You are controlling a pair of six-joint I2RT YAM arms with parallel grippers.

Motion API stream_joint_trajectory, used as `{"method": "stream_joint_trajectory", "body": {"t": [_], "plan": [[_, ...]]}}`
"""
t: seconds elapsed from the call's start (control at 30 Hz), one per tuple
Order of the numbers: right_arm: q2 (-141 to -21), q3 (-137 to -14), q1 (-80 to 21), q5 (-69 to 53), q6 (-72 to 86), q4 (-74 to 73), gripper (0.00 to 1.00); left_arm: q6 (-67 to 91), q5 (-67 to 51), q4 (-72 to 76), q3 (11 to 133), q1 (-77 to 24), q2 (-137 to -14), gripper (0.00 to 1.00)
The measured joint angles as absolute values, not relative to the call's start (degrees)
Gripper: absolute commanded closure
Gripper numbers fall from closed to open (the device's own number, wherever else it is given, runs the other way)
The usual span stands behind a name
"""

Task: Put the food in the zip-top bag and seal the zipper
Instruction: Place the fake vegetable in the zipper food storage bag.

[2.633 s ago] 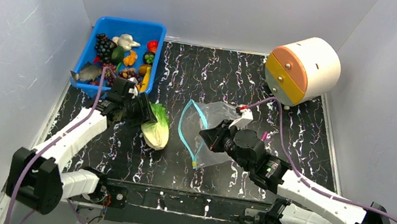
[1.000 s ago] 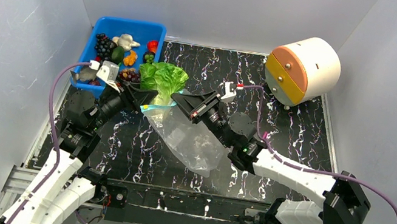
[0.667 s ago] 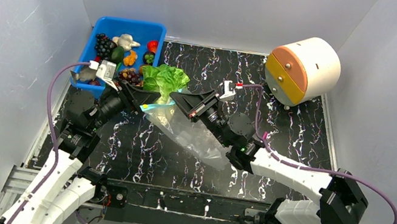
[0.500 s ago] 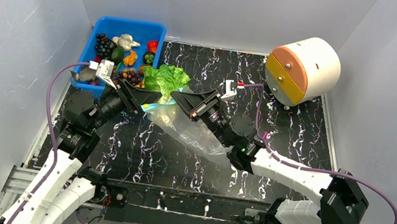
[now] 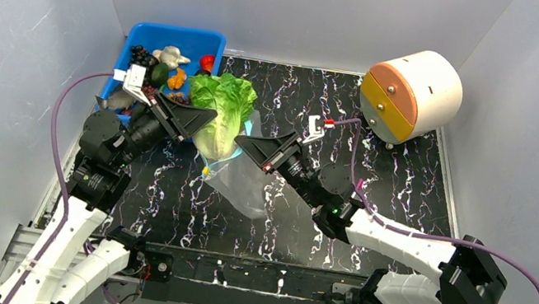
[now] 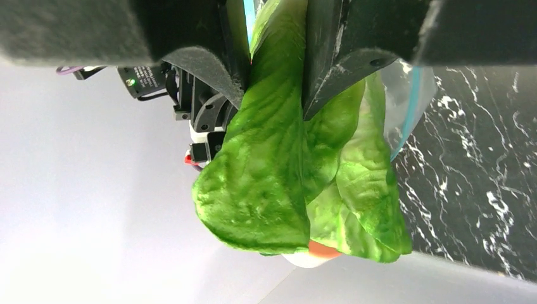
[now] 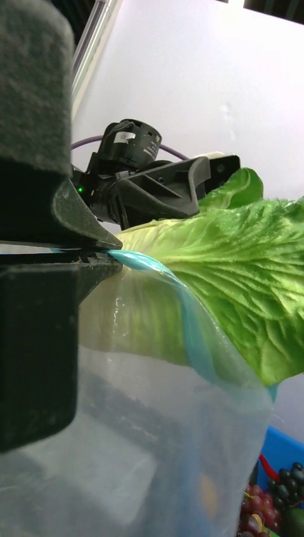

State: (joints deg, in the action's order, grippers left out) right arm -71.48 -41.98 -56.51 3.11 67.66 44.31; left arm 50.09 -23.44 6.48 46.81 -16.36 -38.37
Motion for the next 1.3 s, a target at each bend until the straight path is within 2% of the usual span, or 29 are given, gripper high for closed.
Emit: {"method": "stream_joint_trajectory", "body": {"t": [0.17, 0.47, 0.6, 0.8, 0.9, 1.03, 1.17, 1.3], "plan": [[-71.6, -41.4, -56.5, 3.0, 65.7, 46.6, 1.00, 56.5, -24.2, 6.3, 45.3, -16.3, -39.4, 0.70], [-73.1, -42.4, -56.5, 0.6, 62.8, 51.9, 1.00, 56.9, -23.5, 3.8, 39.6, -16.4, -31.1, 0.60], [-74.7, -42.5, -56.5, -0.1, 62.0, 54.8, 1.00, 61.7, -25.0, 7.7, 37.3, -16.4, -31.9, 0.65], [-76.7, -42.5, -56.4, -0.9, 61.5, 59.0, 1.00, 68.5, -25.5, 8.8, 37.8, -16.4, -33.0, 0.64], [-77.0, -42.6, -56.4, -1.5, 61.5, 60.4, 1.00, 68.3, -25.0, 5.3, 41.0, -16.4, -32.8, 0.54], [-77.0, -42.8, -56.4, -2.1, 60.6, 61.5, 1.00, 67.6, -24.0, -1.1, 43.4, -16.4, -31.8, 0.51], [-76.7, -43.0, -56.4, -2.2, 58.3, 61.6, 1.00, 66.9, -24.1, -5.1, 43.6, -16.4, -31.2, 0.29], [-75.8, -43.0, -56.4, -2.7, 55.9, 62.3, 1.00, 65.0, -25.8, -8.7, 47.0, -16.4, -32.5, 0.20]]}}
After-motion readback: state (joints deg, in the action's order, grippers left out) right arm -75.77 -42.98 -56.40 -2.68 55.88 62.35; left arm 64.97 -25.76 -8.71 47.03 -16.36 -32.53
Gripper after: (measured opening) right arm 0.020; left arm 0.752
